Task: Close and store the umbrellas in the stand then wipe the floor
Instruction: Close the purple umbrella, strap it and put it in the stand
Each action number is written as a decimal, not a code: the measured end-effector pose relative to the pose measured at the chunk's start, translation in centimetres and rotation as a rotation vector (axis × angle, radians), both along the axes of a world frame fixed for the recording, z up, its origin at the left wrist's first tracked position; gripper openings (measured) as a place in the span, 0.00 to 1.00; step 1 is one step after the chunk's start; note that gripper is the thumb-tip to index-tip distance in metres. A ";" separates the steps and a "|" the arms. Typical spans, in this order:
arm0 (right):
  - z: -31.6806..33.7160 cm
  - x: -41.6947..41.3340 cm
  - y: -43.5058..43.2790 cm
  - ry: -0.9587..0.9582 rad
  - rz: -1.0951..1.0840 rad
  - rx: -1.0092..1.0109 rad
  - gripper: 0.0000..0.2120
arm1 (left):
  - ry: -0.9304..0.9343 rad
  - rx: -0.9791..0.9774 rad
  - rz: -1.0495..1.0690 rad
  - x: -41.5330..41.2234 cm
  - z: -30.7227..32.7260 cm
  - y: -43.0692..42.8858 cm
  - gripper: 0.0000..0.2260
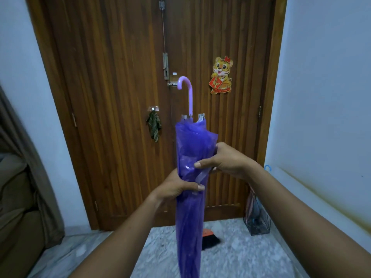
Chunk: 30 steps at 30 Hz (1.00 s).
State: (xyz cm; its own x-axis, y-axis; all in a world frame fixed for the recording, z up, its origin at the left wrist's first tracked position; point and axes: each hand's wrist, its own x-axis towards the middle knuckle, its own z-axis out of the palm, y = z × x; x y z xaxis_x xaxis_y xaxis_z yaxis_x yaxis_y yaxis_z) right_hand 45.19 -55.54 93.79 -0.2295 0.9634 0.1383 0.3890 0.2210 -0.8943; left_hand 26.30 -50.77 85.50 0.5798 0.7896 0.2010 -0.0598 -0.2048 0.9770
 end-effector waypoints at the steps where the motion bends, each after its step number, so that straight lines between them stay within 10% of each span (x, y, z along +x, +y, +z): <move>1: 0.1 0.3 -0.2 0.021 0.025 -0.012 0.17 | -0.018 -0.025 -0.010 0.0 -0.1 -0.1 0.24; 18: -0.7 2.2 -0.9 0.227 -0.129 -0.110 0.11 | -0.296 -0.215 0.221 -0.6 0.9 0.4 0.28; 30: -0.8 1.0 -1.3 0.170 -0.173 -0.012 0.12 | -0.378 -0.417 0.115 -0.5 1.5 0.5 0.05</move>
